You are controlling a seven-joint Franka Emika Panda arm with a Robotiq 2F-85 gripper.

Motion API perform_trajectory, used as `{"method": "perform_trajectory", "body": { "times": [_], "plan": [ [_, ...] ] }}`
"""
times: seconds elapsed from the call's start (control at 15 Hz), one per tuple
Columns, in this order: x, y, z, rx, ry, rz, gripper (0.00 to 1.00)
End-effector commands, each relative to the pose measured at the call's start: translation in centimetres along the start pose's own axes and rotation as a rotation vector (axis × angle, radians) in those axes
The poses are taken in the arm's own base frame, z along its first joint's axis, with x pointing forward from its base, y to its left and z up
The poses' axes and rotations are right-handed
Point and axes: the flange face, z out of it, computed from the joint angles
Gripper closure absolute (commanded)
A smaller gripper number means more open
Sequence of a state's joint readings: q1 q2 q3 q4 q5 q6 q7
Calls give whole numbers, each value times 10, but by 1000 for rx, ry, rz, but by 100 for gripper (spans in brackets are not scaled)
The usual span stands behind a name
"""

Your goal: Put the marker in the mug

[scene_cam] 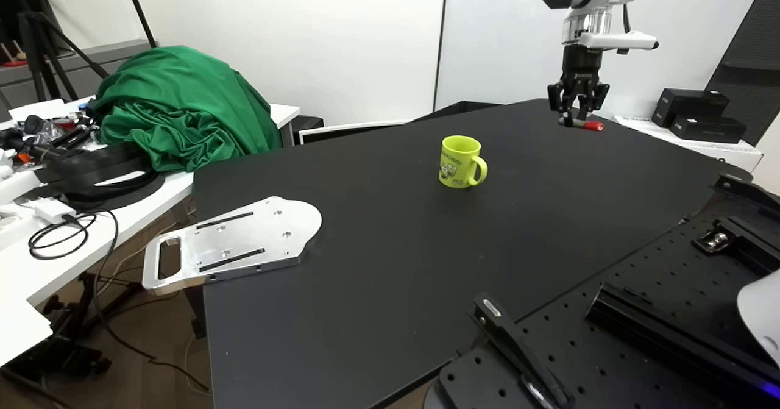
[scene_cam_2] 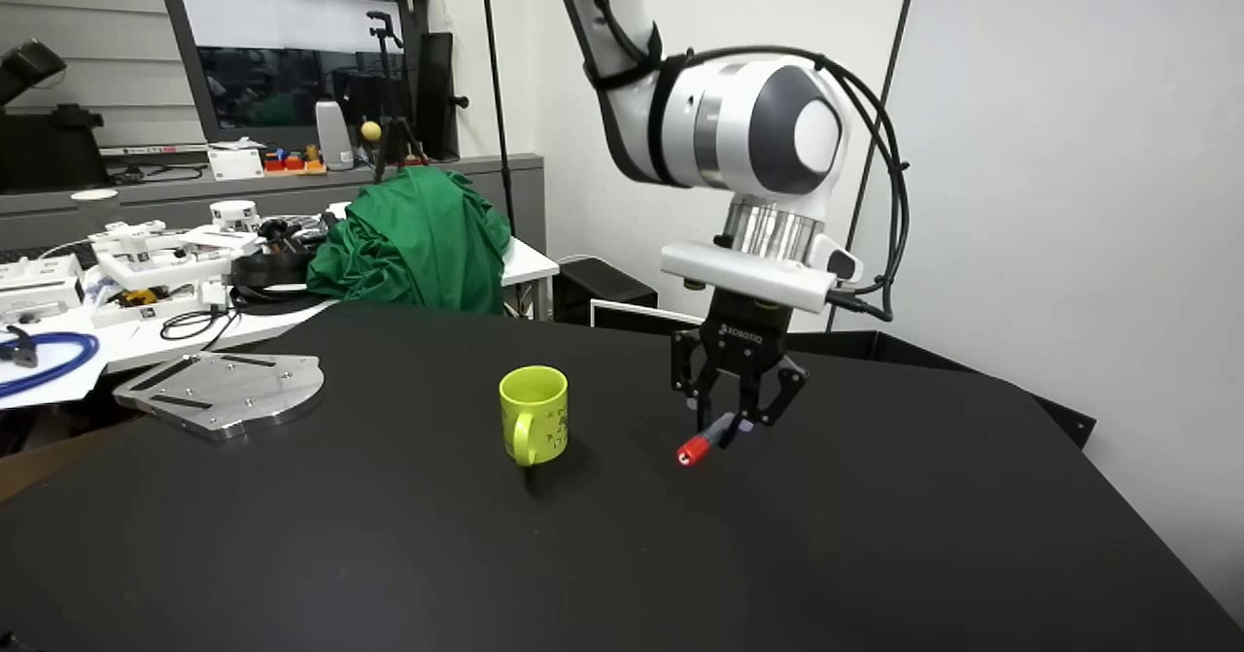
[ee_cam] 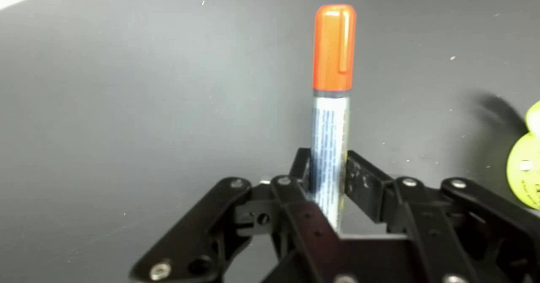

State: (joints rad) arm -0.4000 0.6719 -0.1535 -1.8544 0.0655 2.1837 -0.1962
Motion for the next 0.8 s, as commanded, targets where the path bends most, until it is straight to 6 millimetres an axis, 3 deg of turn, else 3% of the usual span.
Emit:
{"method": "perform_trajectory", "body": {
  "times": [0.0,0.33,0.73],
  "plan": [
    [-1,-12,-27,76,-119,121,94],
    [10,-30,-35,226,-267,259,94],
    [44,-72,-36,357,-355,395,94]
  ]
}}
